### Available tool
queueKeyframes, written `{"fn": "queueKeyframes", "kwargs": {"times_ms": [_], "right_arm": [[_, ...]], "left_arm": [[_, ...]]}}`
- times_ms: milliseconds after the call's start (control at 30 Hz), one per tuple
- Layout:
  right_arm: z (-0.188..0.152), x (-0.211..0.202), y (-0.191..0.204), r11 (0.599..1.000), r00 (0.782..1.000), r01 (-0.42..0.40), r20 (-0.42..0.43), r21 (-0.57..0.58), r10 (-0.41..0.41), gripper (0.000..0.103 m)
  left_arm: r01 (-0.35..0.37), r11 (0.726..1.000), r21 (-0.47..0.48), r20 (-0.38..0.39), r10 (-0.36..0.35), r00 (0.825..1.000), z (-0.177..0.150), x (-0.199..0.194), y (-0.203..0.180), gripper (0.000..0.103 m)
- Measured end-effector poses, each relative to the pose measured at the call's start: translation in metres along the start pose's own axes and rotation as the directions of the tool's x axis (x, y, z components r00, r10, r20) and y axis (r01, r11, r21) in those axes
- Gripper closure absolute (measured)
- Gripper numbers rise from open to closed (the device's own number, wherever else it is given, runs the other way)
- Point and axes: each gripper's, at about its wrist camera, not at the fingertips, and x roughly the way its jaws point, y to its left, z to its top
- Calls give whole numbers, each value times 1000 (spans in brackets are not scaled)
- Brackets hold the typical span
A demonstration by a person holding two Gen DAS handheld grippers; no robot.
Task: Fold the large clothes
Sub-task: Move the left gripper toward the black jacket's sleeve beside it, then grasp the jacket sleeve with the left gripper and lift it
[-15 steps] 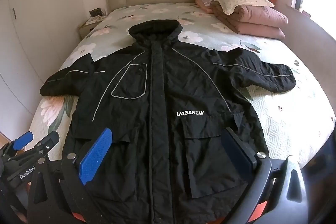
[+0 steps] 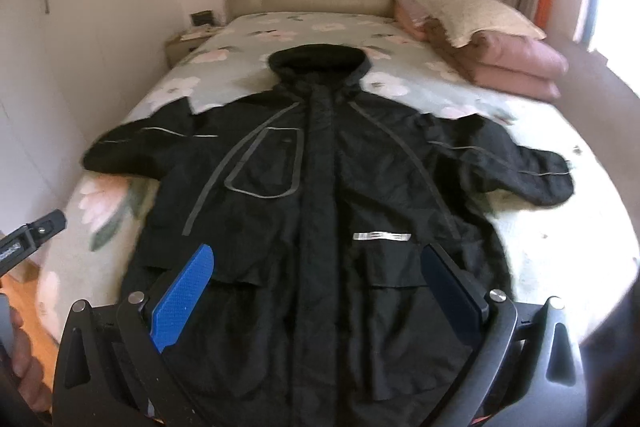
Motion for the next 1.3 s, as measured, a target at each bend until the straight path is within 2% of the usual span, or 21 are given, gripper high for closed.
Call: {"fn": "queueKeyframes", "kwargs": {"times_ms": [167, 200, 367, 467, 667, 767, 833, 900, 967, 1033, 1067, 1133, 1233, 1300], "right_arm": [[3, 3, 16, 999, 1000, 4, 5, -34, -4, 0], [2, 4, 17, 999, 1000, 3, 2, -38, -3, 0], [2, 13, 23, 999, 1000, 6, -20, -50, -7, 0], [3, 22, 22, 998, 999, 24, -33, -63, -27, 5], [-1, 52, 18, 998, 998, 6, -70, -57, -10, 4], [-3, 79, 16, 998, 993, -4, -118, -59, -3, 4], [-5, 96, 16, 998, 989, -8, -146, -58, -1, 4], [-7, 111, 17, 998, 985, -10, -170, -59, -1, 4], [-9, 125, 19, 998, 982, -14, -191, -58, 2, 4], [-10, 136, 22, 998, 979, -18, -203, -61, 5, 4], [-11, 142, 24, 998, 978, -20, -209, -64, 6, 4], [-11, 150, 27, 997, 976, -19, -216, -77, 2, 4], [-12, 157, 31, 995, 976, -13, -218, -102, -10, 4], [-11, 159, 32, 993, 976, -12, -218, -114, -13, 4]], "left_arm": [[-107, 994, -17, 35, 108, 994, 6, -10, 18, 12], [-120, 993, -16, 20, 120, 993, 6, -11, 16, 12], [-138, 990, -7, -7, 138, 990, 7, -7, 15, 12], [-170, 985, -3, -2, 170, 985, 6, -3, 12, 12], [-147, 989, -20, -56, 145, 988, 12, 35, 25, 12], [-128, 983, -133, -95, 116, 989, 25, 69, 67, 12], [-97, 964, -246, -81, 79, 994, 36, 89, 101, 12], [31, 920, -392, -2, -35, 999, 52, 110, 148, 12], [149, 829, -540, 66, -134, 989, 68, 138, 192, 12], [175, 764, -621, 67, -170, 983, 83, 168, 218, 12], [191, 743, -642, 64, -196, 979, 92, 186, 227, 12], [186, 729, -658, 41, -212, 976, 103, 217, 233, 12], [73, 743, -665, -49, -141, 989, 112, 260, 236, 12], [46, 741, -670, -80, -133, 988, 113, 284, 235, 12]]}}
